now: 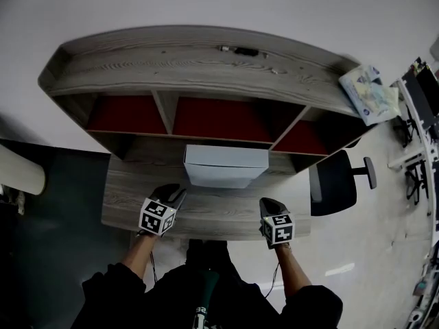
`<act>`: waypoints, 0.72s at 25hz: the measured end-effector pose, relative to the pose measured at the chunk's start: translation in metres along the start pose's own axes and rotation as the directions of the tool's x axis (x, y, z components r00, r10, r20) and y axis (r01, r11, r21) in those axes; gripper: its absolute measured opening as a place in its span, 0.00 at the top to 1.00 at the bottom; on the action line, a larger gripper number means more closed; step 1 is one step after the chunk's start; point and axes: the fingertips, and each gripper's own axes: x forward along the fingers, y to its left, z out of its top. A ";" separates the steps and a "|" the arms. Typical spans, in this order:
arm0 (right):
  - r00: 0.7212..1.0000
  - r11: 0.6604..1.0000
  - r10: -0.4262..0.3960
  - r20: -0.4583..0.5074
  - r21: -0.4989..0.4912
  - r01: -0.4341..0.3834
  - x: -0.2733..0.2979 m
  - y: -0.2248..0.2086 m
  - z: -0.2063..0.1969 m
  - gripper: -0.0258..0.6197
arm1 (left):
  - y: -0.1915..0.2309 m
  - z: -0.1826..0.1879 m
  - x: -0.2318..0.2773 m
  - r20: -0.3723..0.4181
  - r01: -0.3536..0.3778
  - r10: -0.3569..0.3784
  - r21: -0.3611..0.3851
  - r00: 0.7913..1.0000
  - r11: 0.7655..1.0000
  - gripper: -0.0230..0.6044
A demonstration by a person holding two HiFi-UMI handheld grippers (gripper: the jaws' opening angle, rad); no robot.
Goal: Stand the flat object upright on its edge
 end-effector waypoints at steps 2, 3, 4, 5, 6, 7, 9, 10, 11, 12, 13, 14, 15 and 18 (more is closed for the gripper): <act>0.999 0.997 -0.037 0.024 0.073 0.035 -0.014 0.004 -0.003 0.91 | 0.000 -0.007 -0.014 0.015 -0.068 0.068 0.021 0.998 0.997 0.87; 0.997 0.993 -0.054 0.051 0.104 0.049 -0.022 0.007 -0.001 0.91 | -0.001 -0.010 -0.021 0.022 -0.100 0.099 0.025 0.995 0.995 0.92; 0.994 0.991 -0.066 0.084 0.124 0.056 -0.031 0.012 0.004 0.91 | -0.004 -0.012 -0.027 0.032 -0.117 0.116 0.023 0.993 0.993 0.94; 0.991 0.990 -0.071 0.117 0.130 0.056 -0.039 0.018 0.009 0.91 | -0.010 -0.012 -0.033 0.047 -0.118 0.118 0.017 0.992 0.993 0.94; 0.987 0.991 -0.071 0.145 0.126 0.052 -0.046 0.026 0.014 0.91 | -0.017 -0.011 -0.039 0.066 -0.112 0.111 0.007 0.992 0.994 0.95; 0.984 0.992 -0.068 0.166 0.121 0.048 -0.053 0.035 0.018 0.91 | -0.025 -0.009 -0.045 0.084 -0.104 0.103 -0.002 0.991 0.995 0.95; 0.979 0.991 -0.066 0.192 0.129 0.041 -0.064 0.052 0.023 0.91 | -0.043 -0.007 -0.058 0.119 -0.091 0.092 -0.019 0.989 0.996 0.95; 0.976 0.990 -0.068 0.206 0.135 0.040 -0.071 0.060 0.025 0.91 | -0.054 -0.005 -0.064 0.140 -0.083 0.086 -0.026 0.986 0.996 0.95; 0.972 0.990 -0.069 0.224 0.135 0.039 -0.079 0.067 0.027 0.91 | -0.065 -0.003 -0.070 0.159 -0.074 0.078 -0.029 0.984 0.997 0.95; 0.967 0.991 -0.067 0.246 0.128 0.036 -0.086 0.075 0.030 0.91 | -0.077 -0.001 -0.075 0.176 -0.067 0.071 -0.028 0.982 0.997 0.95; 0.962 0.993 -0.061 0.267 0.117 0.030 -0.093 0.082 0.032 0.91 | -0.089 -0.001 -0.080 0.189 -0.061 0.064 -0.023 0.980 0.998 0.95; 0.957 0.994 -0.051 0.285 0.106 0.022 -0.101 0.090 0.032 0.91 | -0.100 -0.003 -0.083 0.197 -0.057 0.059 -0.016 0.979 0.998 0.95; 0.953 0.996 -0.041 0.300 0.092 0.014 -0.108 0.096 0.031 0.91 | -0.110 -0.006 -0.086 0.202 -0.054 0.055 -0.011 0.978 0.998 0.95; 0.948 0.998 -0.016 0.319 0.062 -0.004 -0.131 0.109 0.018 0.91 | -0.139 -0.015 -0.099 0.213 -0.054 0.056 -0.015 0.975 0.998 0.95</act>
